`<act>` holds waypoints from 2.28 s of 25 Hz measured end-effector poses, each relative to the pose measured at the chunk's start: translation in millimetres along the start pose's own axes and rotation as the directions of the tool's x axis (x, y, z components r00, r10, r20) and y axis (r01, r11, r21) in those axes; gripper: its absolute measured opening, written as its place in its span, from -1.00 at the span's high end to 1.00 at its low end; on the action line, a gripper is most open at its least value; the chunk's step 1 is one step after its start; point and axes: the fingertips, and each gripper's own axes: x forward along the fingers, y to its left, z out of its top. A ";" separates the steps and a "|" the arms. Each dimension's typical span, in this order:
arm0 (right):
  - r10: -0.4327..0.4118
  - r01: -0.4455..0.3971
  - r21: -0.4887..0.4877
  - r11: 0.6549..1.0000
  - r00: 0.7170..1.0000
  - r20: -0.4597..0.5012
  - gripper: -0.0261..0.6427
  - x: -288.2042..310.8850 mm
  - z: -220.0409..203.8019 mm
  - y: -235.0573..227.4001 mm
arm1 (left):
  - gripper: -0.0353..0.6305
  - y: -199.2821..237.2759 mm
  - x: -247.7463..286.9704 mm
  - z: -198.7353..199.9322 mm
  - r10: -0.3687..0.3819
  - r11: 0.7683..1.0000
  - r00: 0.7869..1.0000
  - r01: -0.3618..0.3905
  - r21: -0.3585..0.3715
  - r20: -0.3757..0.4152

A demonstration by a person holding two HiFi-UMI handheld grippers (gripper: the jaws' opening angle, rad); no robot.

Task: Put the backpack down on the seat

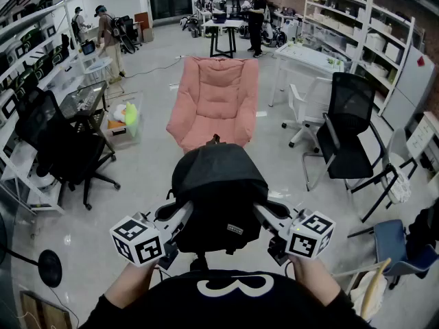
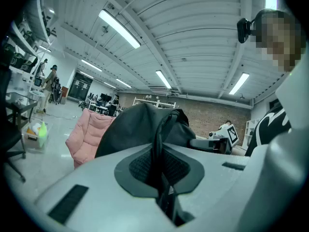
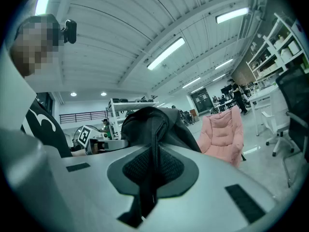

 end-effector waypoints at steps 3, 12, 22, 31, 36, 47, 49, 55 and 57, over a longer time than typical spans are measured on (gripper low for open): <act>0.003 -0.003 -0.004 1.000 1.000 0.000 0.85 -2.2 4.8 -2.4 | 0.84 -4.3 3.6 3.2 -0.004 1.000 1.000 0.004 0.006 -0.006; -0.003 0.003 -0.002 1.000 1.000 0.002 0.85 -8.9 7.6 -7.9 | 0.84 -5.3 14.6 2.6 -0.026 1.000 0.999 0.026 -0.004 -0.026; -0.014 0.014 -0.006 1.000 0.999 -0.029 0.85 28.1 2.7 -31.6 | 0.84 36.5 30.7 1.3 -0.034 0.999 0.999 0.033 -0.024 -0.017; -0.041 0.048 0.061 0.997 0.994 -0.100 0.85 121.9 -7.1 -94.0 | 0.84 140.9 71.9 -1.3 -0.040 0.994 0.998 0.034 -0.104 -0.053; -0.050 0.069 0.124 0.990 0.987 -0.150 0.85 183.3 -19.7 -145.5 | 0.84 212.6 109.6 -7.9 -0.041 0.985 0.994 0.023 -0.169 -0.104; -0.083 0.134 0.207 0.969 0.968 -0.238 0.85 329.1 -11.9 -243.6 | 0.84 374.7 188.4 20.4 -0.054 0.978 0.979 0.011 -0.209 -0.199; -0.095 0.149 0.208 0.967 0.964 -0.248 0.85 350.2 -7.3 -256.3 | 0.84 397.8 199.8 26.7 -0.060 0.976 0.976 0.014 -0.216 -0.208; -0.138 0.194 0.207 0.959 0.956 -0.258 0.85 391.0 -4.6 -287.9 | 0.84 446.5 229.5 31.1 -0.092 0.974 0.969 0.040 -0.221 -0.231; -0.147 0.203 0.212 0.956 0.956 -0.253 0.85 395.7 -3.3 -295.5 | 0.84 453.0 237.8 32.7 -0.098 0.974 0.967 0.044 -0.224 -0.237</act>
